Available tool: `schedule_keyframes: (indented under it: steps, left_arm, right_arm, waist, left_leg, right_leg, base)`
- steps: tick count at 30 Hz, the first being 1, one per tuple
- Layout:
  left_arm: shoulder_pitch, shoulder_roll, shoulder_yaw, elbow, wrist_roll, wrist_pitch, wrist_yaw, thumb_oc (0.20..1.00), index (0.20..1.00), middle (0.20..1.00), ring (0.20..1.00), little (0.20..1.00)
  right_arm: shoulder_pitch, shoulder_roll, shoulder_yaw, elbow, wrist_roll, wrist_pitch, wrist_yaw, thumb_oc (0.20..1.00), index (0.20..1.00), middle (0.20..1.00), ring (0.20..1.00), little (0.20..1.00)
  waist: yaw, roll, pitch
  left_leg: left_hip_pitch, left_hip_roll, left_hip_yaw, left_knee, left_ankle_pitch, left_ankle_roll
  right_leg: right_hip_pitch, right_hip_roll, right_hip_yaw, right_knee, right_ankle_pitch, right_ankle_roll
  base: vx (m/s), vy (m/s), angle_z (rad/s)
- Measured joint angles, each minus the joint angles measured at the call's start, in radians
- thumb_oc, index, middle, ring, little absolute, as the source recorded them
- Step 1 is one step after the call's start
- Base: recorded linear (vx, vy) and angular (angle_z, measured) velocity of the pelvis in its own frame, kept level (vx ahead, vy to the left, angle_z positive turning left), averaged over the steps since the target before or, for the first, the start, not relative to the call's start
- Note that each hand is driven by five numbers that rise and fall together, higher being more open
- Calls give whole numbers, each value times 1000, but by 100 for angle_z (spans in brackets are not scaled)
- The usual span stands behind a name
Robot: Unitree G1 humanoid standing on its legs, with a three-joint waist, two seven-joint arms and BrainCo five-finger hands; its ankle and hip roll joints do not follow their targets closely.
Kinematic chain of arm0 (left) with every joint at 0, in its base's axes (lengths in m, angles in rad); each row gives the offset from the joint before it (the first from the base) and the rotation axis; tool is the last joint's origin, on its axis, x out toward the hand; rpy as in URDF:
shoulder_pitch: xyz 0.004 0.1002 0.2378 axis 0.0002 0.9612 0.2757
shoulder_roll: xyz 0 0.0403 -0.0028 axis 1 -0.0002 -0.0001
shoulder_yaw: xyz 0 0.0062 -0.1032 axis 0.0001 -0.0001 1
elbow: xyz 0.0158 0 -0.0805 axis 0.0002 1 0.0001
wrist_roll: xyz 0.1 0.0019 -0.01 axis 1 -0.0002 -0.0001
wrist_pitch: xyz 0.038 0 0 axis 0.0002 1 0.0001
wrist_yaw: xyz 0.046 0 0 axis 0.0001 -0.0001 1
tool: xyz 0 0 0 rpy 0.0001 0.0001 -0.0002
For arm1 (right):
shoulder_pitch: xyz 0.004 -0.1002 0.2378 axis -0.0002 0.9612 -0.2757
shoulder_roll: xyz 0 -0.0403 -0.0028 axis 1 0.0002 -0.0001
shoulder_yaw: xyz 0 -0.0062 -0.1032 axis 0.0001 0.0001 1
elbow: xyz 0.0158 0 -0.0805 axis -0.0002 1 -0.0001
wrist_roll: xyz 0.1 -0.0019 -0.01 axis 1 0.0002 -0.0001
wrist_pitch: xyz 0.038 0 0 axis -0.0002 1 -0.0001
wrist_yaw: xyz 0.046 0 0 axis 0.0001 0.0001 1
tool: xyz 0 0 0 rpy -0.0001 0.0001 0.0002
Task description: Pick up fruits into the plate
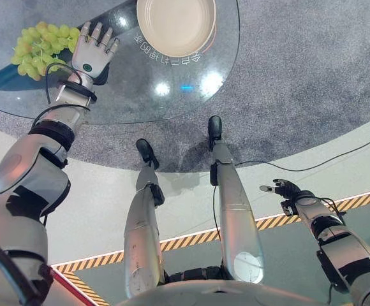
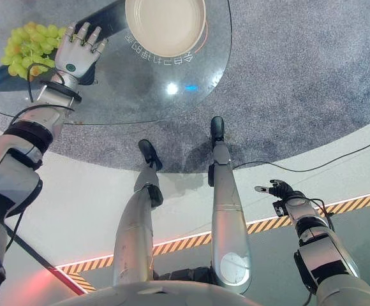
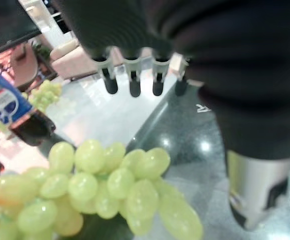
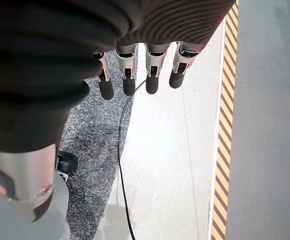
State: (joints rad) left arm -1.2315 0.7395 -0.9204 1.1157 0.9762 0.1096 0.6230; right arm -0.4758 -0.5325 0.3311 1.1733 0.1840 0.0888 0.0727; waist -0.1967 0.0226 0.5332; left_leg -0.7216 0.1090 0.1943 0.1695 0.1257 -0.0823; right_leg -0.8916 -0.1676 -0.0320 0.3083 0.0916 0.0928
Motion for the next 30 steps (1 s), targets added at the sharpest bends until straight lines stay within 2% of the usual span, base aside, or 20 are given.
schedule_keyframes:
  steps: [12,20,30]
  left_arm:
    - [-25,65,-9,7,75,38,-3,1000,1000,1000,1000,1000]
    - [-32,79,-27,7,83,68,-53,1000,1000,1000,1000,1000]
    - [-36,76,-22,48,-22,109,-109,1000,1000,1000,1000,1000]
  right_arm:
    - [0,-10,-1,-14,-10,-28,5,1000,1000,1000,1000,1000]
    - [1,-16,-1,-23,-13,-26,20,1000,1000,1000,1000,1000]
    - [13,-41,1,-22,-8,-40,23,1000,1000,1000,1000,1000]
  waist:
    - [1,0,0]
    - [2,1,0]
    - [3,1,0]
  left_leg:
    - [-34,-4,21,4,-2,1]
    - [-44,-5,23,17,-7,0]
    - [-70,1,4,70,-35,-4]
  right_leg:
    - [-52,-1,22,11,3,-4]
    - [-65,-4,25,27,-4,0]
    - [-76,-3,22,61,-23,-8]
  base:
    - [33,25,-3]
    - [16,12,0]
    - [38,-17,1]
